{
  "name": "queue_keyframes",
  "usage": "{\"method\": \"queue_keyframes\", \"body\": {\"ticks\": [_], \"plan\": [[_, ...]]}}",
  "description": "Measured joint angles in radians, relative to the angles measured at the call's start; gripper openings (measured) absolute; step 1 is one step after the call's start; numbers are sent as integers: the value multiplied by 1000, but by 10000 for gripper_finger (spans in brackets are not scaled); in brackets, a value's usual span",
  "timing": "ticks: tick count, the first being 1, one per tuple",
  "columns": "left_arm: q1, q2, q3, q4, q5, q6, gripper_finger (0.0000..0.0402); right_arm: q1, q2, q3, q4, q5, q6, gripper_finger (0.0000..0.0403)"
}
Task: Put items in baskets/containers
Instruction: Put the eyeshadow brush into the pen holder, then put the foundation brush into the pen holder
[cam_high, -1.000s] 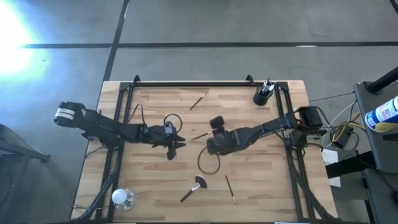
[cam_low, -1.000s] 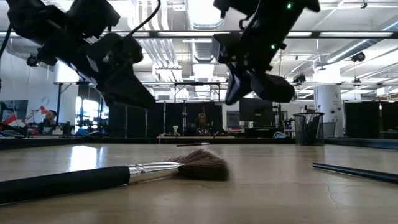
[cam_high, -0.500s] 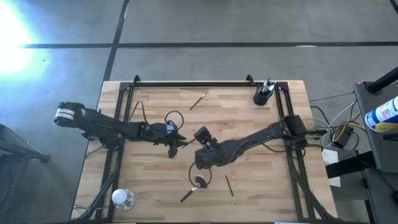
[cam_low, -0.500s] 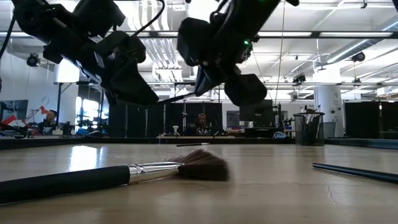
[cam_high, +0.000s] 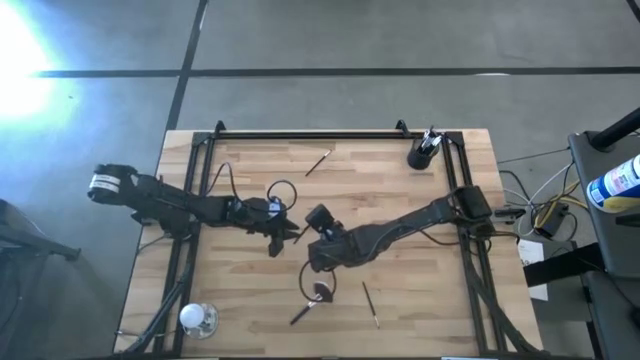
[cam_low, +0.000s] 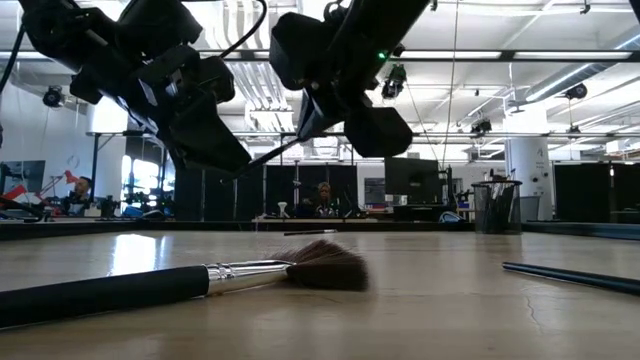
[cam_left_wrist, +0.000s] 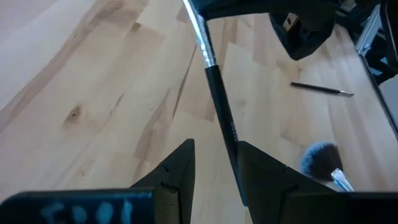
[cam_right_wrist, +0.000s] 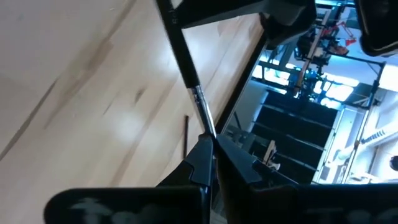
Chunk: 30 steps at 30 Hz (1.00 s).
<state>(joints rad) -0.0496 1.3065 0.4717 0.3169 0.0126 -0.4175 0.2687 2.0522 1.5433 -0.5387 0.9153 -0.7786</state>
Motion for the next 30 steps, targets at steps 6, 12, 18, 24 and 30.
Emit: {"method": "queue_keyframes", "body": {"ticks": [6,12,18,24,30], "plan": [[0,0,0,16,15,-8,113,-1,-4,1,3,2,5,10],[1,0,0,24,23,-12,113,-2,-4,2,1,2,12,8],[1,0,0,-23,22,16,113,-14,-4,0,-38,-133,150,8],[-2,0,-1,-67,24,54,113,-113,-4,-57,-48,-654,453,14],[-4,0,-2,-80,21,44,113,-211,-4,-144,-7,-709,518,60]]}}
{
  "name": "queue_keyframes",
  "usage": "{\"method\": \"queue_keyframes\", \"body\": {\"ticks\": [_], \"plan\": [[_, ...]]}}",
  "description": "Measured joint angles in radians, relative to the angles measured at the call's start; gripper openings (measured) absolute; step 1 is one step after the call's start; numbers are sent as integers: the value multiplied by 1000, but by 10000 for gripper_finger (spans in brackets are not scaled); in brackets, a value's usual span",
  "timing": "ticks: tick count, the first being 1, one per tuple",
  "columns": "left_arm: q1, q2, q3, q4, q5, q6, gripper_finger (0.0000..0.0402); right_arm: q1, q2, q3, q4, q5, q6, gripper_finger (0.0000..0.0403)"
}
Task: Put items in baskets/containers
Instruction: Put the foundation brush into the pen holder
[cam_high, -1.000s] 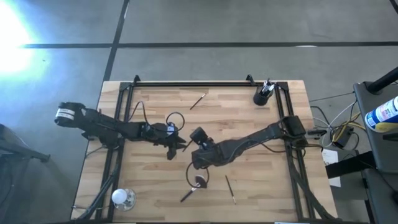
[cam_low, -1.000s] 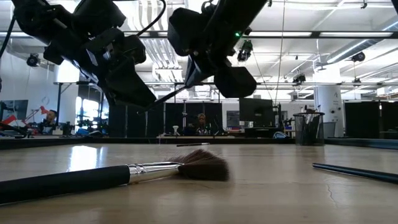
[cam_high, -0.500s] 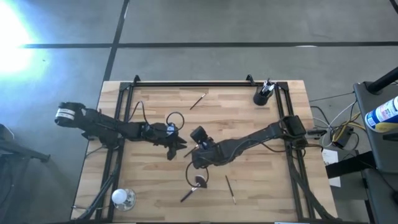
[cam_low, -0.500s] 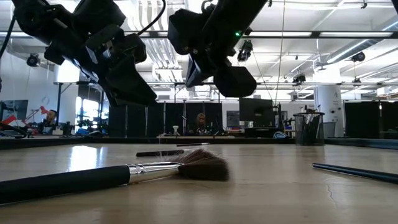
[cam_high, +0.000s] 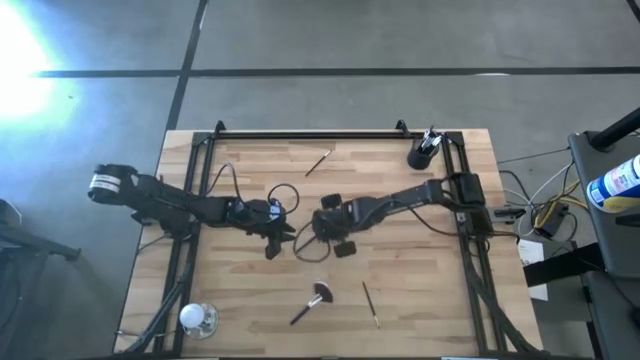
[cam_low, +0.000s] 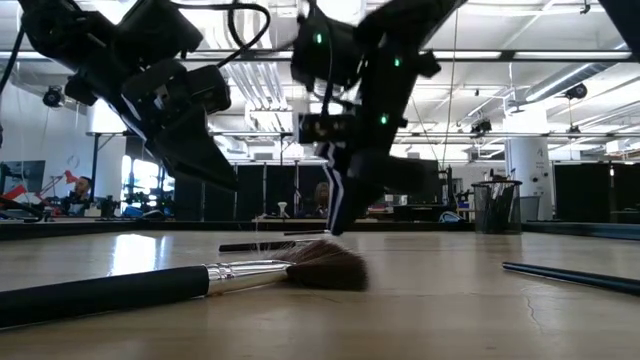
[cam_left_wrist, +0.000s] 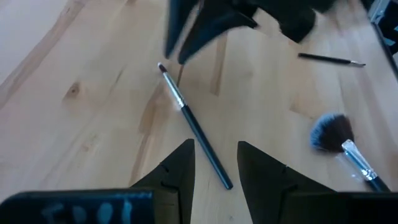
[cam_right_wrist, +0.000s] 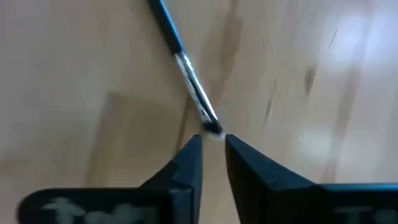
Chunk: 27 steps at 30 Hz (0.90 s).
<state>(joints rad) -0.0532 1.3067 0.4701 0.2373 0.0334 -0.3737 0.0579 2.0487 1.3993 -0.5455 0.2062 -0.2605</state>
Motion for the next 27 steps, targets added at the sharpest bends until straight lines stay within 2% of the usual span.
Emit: {"method": "queue_keyframes", "body": {"ticks": [7,12,17,24,27], "plan": [[0,6,0,-26,-29,-21,113,-77,0,-43,101,-146,0,134],[0,36,0,-24,-31,-30,113,-84,0,-60,111,-207,-4,150],[0,64,-1,12,-20,-10,113,-84,-3,-85,123,-210,0,114],[3,65,-1,51,32,1,113,-81,-3,-85,127,-217,-20,21],[3,65,-1,50,30,-12,113,-74,-4,-83,128,-210,-32,11]]}}
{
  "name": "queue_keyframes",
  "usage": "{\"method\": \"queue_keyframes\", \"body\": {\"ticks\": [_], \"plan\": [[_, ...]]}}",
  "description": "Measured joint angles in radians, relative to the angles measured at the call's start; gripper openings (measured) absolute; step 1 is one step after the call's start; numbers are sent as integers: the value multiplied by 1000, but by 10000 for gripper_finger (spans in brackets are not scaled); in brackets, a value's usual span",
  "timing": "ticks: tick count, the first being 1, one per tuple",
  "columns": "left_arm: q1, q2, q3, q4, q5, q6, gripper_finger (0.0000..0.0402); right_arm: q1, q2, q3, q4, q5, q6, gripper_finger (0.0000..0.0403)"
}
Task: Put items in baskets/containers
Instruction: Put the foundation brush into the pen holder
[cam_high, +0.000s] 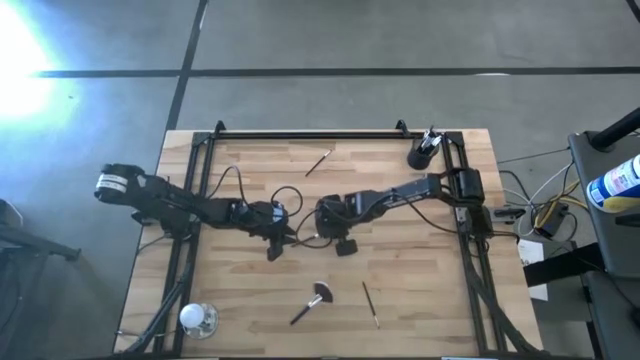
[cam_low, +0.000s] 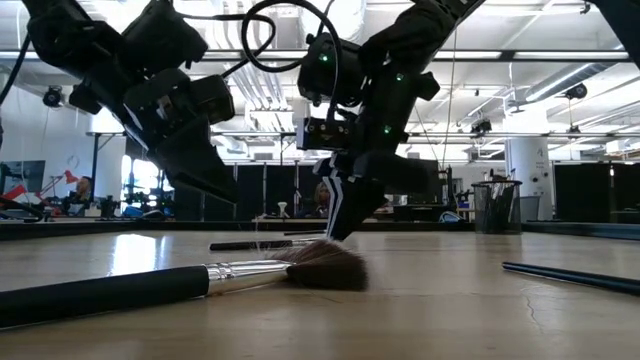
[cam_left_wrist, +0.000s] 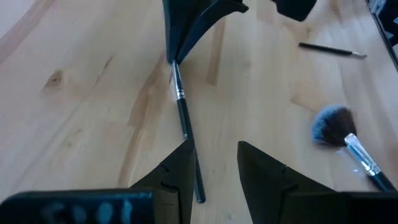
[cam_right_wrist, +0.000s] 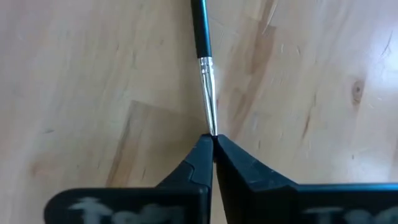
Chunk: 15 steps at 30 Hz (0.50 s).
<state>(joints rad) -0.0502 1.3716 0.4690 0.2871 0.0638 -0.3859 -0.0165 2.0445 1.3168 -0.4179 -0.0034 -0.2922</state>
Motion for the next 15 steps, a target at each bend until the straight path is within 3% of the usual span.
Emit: {"method": "queue_keyframes", "body": {"ticks": [8,15], "plan": [[3,0,70,-169,-31,-23,113,81,-14,45,-1,152,-78,9],[3,0,93,-175,-4,-26,113,137,-14,105,-21,260,-126,8]]}}
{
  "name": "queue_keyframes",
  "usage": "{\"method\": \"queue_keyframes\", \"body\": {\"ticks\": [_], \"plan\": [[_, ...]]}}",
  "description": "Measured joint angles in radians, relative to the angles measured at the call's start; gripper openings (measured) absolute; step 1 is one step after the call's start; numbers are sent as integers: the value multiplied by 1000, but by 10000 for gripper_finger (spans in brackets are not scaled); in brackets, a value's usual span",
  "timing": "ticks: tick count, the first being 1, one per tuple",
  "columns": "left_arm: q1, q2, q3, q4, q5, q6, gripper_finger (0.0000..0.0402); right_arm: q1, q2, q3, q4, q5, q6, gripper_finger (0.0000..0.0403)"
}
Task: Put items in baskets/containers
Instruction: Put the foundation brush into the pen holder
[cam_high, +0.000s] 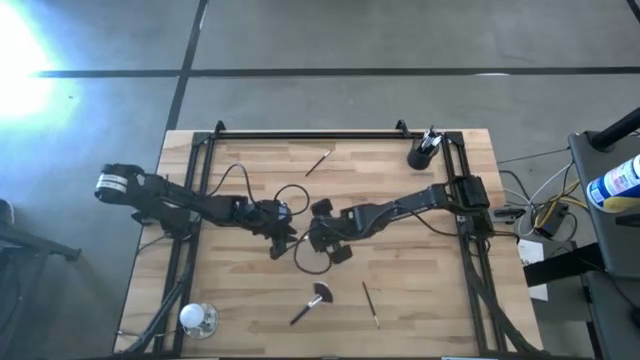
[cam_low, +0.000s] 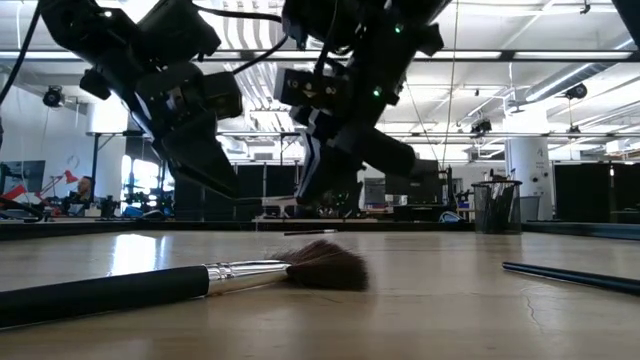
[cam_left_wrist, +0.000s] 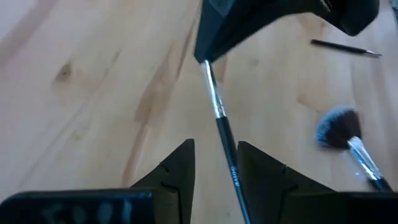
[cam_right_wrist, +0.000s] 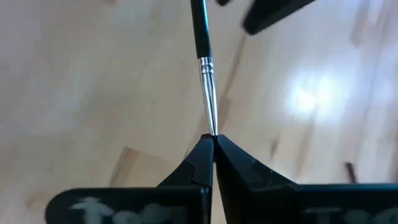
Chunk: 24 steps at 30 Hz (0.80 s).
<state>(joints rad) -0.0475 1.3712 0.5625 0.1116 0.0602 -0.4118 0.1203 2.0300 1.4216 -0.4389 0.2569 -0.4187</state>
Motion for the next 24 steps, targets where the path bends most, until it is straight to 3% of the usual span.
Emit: {"method": "queue_keyframes", "body": {"ticks": [16,21,24], "plan": [[0,0,-1,-16,32,17,110,9,0,64,-15,60,-30,8],[-1,0,-8,-25,-2,33,50,24,0,64,7,62,-7,8],[-4,-1,-17,-7,-47,48,18,38,-3,64,0,117,38,9]]}}
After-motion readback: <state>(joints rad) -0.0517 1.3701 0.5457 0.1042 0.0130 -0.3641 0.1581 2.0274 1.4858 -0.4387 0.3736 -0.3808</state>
